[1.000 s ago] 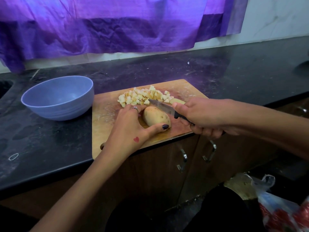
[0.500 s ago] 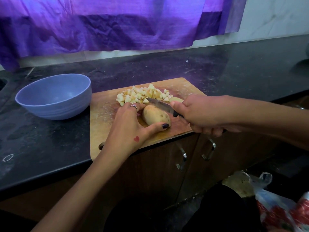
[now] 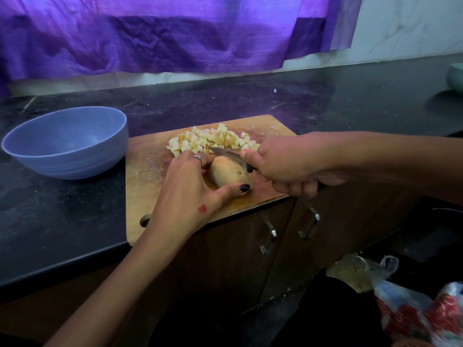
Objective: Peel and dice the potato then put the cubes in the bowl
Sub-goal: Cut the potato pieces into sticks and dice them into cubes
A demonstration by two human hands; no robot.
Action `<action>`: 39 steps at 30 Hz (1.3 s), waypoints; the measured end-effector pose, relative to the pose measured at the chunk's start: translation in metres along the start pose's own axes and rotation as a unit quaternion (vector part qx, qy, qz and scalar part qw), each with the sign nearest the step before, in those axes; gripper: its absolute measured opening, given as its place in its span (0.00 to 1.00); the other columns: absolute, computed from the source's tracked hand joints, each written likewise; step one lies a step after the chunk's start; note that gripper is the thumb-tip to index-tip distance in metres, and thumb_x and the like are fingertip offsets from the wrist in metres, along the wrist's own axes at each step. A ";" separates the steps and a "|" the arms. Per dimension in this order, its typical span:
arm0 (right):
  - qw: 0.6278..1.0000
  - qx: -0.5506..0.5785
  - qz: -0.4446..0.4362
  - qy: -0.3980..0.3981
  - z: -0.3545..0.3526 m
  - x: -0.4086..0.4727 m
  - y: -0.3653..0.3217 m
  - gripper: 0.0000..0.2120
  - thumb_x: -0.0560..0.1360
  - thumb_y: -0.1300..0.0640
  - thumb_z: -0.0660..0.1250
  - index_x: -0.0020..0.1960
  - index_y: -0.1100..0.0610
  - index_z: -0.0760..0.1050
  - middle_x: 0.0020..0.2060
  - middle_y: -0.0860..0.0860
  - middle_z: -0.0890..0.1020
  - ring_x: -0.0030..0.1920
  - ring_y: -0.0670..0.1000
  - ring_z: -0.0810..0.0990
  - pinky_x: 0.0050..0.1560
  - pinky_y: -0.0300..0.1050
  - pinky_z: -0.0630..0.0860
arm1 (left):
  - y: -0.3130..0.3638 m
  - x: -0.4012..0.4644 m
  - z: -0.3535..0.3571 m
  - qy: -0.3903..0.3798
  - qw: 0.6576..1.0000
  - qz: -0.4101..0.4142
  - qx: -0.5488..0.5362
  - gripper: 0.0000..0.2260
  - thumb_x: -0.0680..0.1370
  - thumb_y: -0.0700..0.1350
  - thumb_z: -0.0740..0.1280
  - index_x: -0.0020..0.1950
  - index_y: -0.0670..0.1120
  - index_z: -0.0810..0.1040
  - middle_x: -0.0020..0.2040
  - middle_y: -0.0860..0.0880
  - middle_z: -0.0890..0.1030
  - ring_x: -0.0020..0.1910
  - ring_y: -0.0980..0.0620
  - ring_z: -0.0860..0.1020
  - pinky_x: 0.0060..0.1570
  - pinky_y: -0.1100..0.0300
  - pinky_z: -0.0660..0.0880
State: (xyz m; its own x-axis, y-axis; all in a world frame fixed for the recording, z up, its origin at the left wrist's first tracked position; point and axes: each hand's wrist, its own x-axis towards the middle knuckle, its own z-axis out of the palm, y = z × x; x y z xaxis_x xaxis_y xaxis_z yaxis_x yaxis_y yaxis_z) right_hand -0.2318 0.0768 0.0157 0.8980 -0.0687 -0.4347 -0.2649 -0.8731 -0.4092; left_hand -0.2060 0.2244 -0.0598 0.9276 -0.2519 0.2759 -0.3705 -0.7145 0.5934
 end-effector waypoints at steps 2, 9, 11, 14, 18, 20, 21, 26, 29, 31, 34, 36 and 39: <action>1.000 -0.022 0.000 -0.006 0.000 0.006 -0.004 0.23 0.81 0.40 0.46 0.41 0.56 0.64 0.21 0.52 0.68 0.16 0.47 0.63 0.17 0.32 0.63 | -0.001 0.000 0.001 0.006 1.000 0.005 0.002 0.35 0.65 0.63 0.73 0.68 0.50 0.74 0.57 0.55 0.70 0.62 0.53 0.70 0.59 0.55 0.71; 0.997 -0.042 0.042 -0.057 -0.006 0.008 -0.020 0.23 0.82 0.40 0.45 0.45 0.59 0.65 0.21 0.50 0.64 0.18 0.45 0.57 0.18 0.32 0.55 | 0.001 -0.001 0.002 0.007 0.999 0.015 0.050 0.33 0.69 0.63 0.71 0.70 0.47 0.71 0.57 0.52 0.69 0.62 0.53 0.65 0.59 0.59 0.66; 0.996 -0.044 0.054 -0.060 -0.008 0.003 -0.021 0.23 0.82 0.40 0.46 0.46 0.59 0.66 0.21 0.49 0.63 0.18 0.45 0.56 0.18 0.33 0.54 | 0.002 -0.004 0.003 0.003 0.998 0.018 0.066 0.33 0.72 0.62 0.69 0.71 0.46 0.70 0.55 0.52 0.67 0.62 0.52 0.64 0.62 0.56 0.66; 0.991 -0.061 0.083 -0.081 -0.017 -0.005 -0.021 0.22 0.81 0.40 0.46 0.41 0.56 0.64 0.20 0.48 0.61 0.17 0.45 0.55 0.18 0.31 0.51 | 0.002 -0.006 0.003 0.006 0.997 0.030 0.076 0.32 0.73 0.62 0.68 0.71 0.46 0.69 0.56 0.52 0.67 0.62 0.52 0.64 0.63 0.55 0.66; 0.986 -0.066 0.117 -0.097 -0.022 -0.007 -0.023 0.22 0.81 0.39 0.46 0.39 0.55 0.62 0.21 0.48 0.60 0.18 0.44 0.53 0.18 0.31 0.50 | 0.000 -0.005 0.004 0.005 0.997 0.038 0.063 0.33 0.73 0.62 0.68 0.71 0.45 0.68 0.60 0.50 0.69 0.62 0.53 0.65 0.62 0.58 0.66; 0.988 -0.074 0.105 -0.090 -0.016 0.000 -0.024 0.22 0.82 0.41 0.46 0.38 0.55 0.61 0.21 0.48 0.60 0.18 0.44 0.54 0.18 0.31 0.51 | 0.000 -0.004 0.004 0.007 0.997 0.043 0.065 0.33 0.73 0.62 0.68 0.71 0.45 0.68 0.59 0.50 0.69 0.62 0.53 0.65 0.62 0.58 0.68; 0.989 -0.079 0.092 -0.082 -0.012 0.003 -0.023 0.21 0.82 0.42 0.45 0.38 0.55 0.59 0.21 0.49 0.60 0.18 0.45 0.54 0.18 0.31 0.52 | 0.000 -0.004 0.004 0.006 0.997 0.044 0.063 0.32 0.73 0.61 0.68 0.71 0.45 0.68 0.59 0.50 0.69 0.62 0.52 0.65 0.63 0.57 0.68; 0.995 -0.047 0.051 -0.067 -0.005 -0.004 -0.018 0.16 0.83 0.45 0.44 0.49 0.54 0.64 0.22 0.50 0.60 0.18 0.44 0.54 0.18 0.32 0.53 | 0.002 -0.003 0.002 -0.003 0.996 0.044 0.078 0.31 0.74 0.60 0.67 0.71 0.45 0.68 0.53 0.53 0.64 0.61 0.53 0.63 0.59 0.61 0.63; 0.995 -0.076 0.050 -0.046 -0.007 -0.008 -0.011 0.21 0.83 0.44 0.45 0.44 0.58 0.65 0.19 0.50 0.63 0.15 0.46 0.59 0.16 0.32 0.58 | 0.000 -0.003 0.004 -0.008 0.996 0.046 0.081 0.31 0.75 0.61 0.65 0.72 0.46 0.66 0.56 0.52 0.66 0.62 0.54 0.63 0.58 0.62 0.62; 0.994 -0.096 0.045 -0.030 -0.007 -0.008 -0.006 0.22 0.82 0.44 0.46 0.42 0.60 0.65 0.18 0.51 0.65 0.13 0.48 0.61 0.16 0.31 0.60 | 0.000 -0.004 0.006 -0.005 0.995 0.053 0.079 0.32 0.75 0.61 0.65 0.73 0.45 0.65 0.62 0.50 0.67 0.64 0.53 0.62 0.63 0.60 0.62; 0.990 -0.137 0.025 -0.001 -0.002 -0.007 -0.005 0.20 0.83 0.45 0.46 0.44 0.59 0.65 0.23 0.54 0.70 0.15 0.49 0.65 0.15 0.33 0.64 | -0.002 -0.002 0.006 -0.001 0.997 0.052 0.059 0.34 0.73 0.62 0.67 0.74 0.46 0.64 0.64 0.50 0.67 0.65 0.53 0.64 0.63 0.59 0.65; 0.979 -0.203 -0.016 0.029 0.007 -0.007 -0.002 0.10 0.84 0.52 0.48 0.55 0.52 0.67 0.31 0.57 0.75 0.23 0.52 0.73 0.19 0.38 0.70 | -0.002 -0.001 0.006 0.004 0.997 0.051 0.057 0.35 0.72 0.61 0.68 0.73 0.46 0.65 0.61 0.51 0.68 0.63 0.53 0.67 0.62 0.58 0.67; 0.972 -0.228 -0.050 0.035 0.018 0.000 0.003 0.21 0.83 0.58 0.52 0.76 0.51 0.56 0.34 0.58 0.76 0.28 0.54 0.75 0.23 0.41 0.74 | -0.001 -0.003 0.007 0.012 0.997 0.047 0.065 0.34 0.72 0.61 0.69 0.73 0.46 0.67 0.61 0.50 0.69 0.63 0.52 0.68 0.63 0.57 0.69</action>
State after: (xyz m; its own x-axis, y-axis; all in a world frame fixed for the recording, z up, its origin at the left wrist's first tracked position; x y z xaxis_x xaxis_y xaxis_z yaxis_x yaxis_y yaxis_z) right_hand -0.2389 0.0824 0.0002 0.9372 0.0091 -0.3488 -0.0055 -0.9991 -0.0410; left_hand -0.2075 0.2217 -0.0664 0.8869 -0.3076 0.3447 -0.4455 -0.7669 0.4618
